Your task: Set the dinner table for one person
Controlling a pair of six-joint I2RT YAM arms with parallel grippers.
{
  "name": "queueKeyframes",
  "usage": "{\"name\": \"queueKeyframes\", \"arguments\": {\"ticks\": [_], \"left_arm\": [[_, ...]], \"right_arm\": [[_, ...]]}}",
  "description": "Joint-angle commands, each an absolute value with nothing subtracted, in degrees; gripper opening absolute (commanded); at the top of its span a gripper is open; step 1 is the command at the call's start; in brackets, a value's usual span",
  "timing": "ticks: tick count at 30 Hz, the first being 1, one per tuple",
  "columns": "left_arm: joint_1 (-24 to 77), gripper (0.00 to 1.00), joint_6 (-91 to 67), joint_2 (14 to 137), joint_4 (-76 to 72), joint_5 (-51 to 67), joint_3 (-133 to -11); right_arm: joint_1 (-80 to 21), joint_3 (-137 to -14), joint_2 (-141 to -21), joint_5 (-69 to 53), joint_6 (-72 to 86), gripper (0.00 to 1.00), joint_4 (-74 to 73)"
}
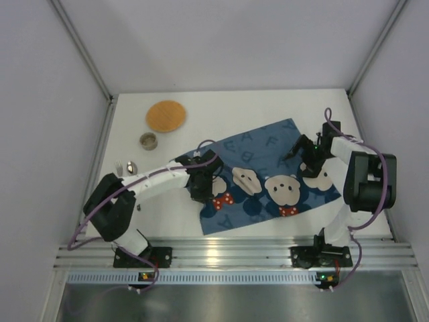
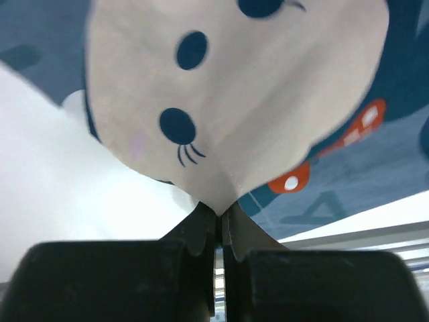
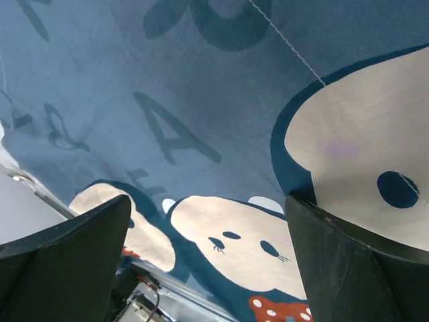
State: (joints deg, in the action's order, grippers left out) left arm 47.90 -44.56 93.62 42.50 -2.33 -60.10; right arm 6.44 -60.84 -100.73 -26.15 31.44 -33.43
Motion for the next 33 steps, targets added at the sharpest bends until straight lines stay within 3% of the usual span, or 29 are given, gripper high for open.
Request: {"name": "queueKeyframes", "arguments": {"ticks": [1, 9, 15, 21, 22, 24, 25, 26, 33], "left_arm": [[42.7, 0.0, -40.5, 87.2, 48.9, -5.4, -57.7], [29.5, 0.0, -31.4, 84.5, 52.7, -5.7, -57.0], [26.9, 0.0, -28.5, 87.2, 54.0, -6.4, -58.1], [26.4, 0.0, -28.8, 88.7, 57.4, -8.1, -58.9], [26.5, 0.13, -29.4, 88.6, 58.6, -9.0, -59.2], [26.4, 0.54, -30.4, 87.2, 60.6, -10.4, -60.7], [26.4, 0.9, -30.9, 86.4, 62.6, -11.1, -61.5], [26.4, 0.98, -31.7, 84.1, 63.4, -11.7, -63.5], [26.4, 0.98, -31.1, 82.3, 67.0, -16.3, -75.2]], "right_arm": [[6.9, -56.1, -100.8, -23.7, 31.6, 1.0, -29.0], [6.9, -42.2, -92.3, -21.8, 33.1, 1.0, -29.2], [6.9, -33.8, -84.6, -23.6, 34.3, 1.0, -31.2], [6.9, -35.3, -85.0, -25.2, 32.6, 1.0, -32.3], [6.9, -35.9, -84.6, -25.7, 32.6, 1.0, -32.6], [6.9, -37.1, -83.9, -26.3, 32.4, 1.0, -33.8], [6.9, -38.9, -83.1, -26.7, 32.3, 1.0, -34.7], [6.9, -39.9, -82.4, -26.9, 32.3, 1.0, -35.7], [4.8, -51.7, -76.8, -27.3, 31.3, 1.0, -44.2]]}}
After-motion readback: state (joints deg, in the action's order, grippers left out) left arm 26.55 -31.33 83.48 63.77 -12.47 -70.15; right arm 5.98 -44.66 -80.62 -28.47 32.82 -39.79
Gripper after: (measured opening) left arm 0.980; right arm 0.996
